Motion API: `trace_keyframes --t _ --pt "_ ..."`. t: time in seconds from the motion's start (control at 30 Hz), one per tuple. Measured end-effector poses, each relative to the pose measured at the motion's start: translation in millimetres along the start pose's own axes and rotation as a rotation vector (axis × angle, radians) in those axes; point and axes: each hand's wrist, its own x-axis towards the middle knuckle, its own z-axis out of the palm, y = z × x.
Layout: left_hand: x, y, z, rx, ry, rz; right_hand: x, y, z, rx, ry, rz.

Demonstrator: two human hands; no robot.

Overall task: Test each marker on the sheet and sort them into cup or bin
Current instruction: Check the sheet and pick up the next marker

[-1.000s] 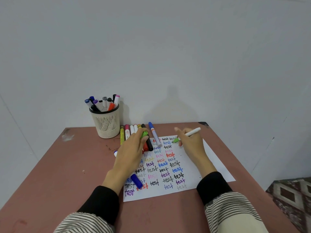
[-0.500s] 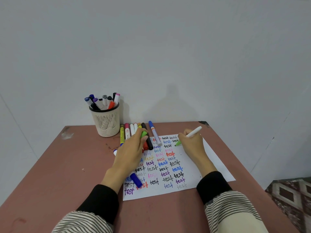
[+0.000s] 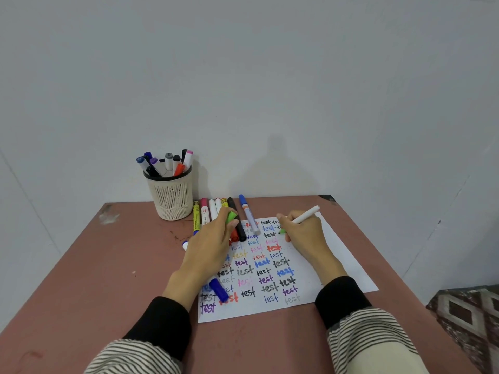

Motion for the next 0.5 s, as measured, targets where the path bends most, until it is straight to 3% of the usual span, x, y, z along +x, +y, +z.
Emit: trace_keyframes --t 0.5 --pt "1.3 -1.3 1.1 0.004 -0.016 -0.009 1.5 0.5 -0.7 -0.040 0.032 0.022"
